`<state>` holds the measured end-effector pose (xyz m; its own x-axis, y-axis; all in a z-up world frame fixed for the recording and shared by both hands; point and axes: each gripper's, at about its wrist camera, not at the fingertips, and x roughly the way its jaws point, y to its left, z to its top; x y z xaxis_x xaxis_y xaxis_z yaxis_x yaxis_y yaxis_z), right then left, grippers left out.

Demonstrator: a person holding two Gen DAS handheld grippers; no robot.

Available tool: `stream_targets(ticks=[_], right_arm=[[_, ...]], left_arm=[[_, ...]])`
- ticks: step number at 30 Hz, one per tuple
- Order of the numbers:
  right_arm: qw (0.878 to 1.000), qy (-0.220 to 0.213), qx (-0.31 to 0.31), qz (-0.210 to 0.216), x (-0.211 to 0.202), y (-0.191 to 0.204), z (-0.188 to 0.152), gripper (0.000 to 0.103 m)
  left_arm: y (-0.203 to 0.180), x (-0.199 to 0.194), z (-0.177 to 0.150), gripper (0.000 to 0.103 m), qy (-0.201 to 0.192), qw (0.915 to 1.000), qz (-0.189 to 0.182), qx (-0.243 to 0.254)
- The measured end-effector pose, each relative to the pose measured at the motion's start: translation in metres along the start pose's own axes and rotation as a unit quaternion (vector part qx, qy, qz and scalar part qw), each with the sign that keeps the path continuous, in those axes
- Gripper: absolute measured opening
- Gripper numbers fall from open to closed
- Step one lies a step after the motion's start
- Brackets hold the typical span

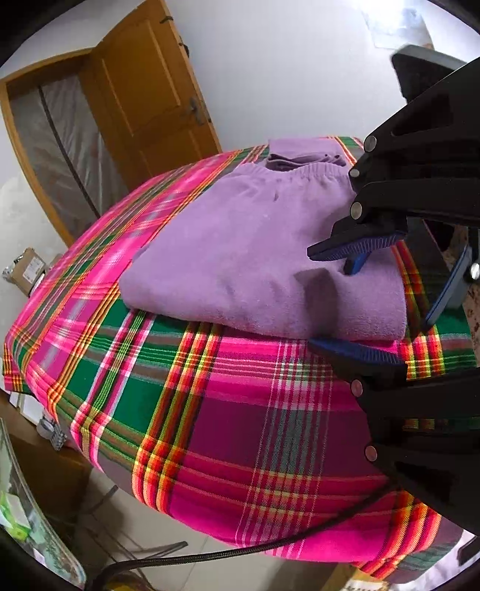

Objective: Fold clothes

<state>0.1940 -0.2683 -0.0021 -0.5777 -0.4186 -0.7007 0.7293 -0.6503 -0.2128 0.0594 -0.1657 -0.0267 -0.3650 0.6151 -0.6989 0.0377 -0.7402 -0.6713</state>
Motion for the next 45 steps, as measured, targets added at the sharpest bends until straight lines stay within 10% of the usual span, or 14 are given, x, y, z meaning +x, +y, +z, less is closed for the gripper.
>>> stream_targets(ticks=[11, 19, 39, 45], right_arm=[[0.999, 0.005, 0.033, -0.014, 0.011, -0.005, 0.001, 0.047], [0.999, 0.001, 0.047, -0.014, 0.006, -0.013, -0.001, 0.018], [0.993, -0.059, 0.101, 0.009, -0.028, -0.038, -0.006, 0.015], [0.992, -0.069, 0.107, 0.005, -0.030, -0.043, -0.008, 0.014]], left_arm=[[-0.001, 0.013, 0.027, 0.050, 0.006, 1.0000, -0.003, 0.000], [-0.006, 0.020, 0.044, 0.051, 0.015, 0.9998, 0.008, 0.003], [-0.016, 0.037, 0.057, 0.051, 0.019, 0.9995, -0.003, -0.026], [-0.020, 0.045, 0.066, 0.027, 0.023, 0.9994, -0.002, -0.025]])
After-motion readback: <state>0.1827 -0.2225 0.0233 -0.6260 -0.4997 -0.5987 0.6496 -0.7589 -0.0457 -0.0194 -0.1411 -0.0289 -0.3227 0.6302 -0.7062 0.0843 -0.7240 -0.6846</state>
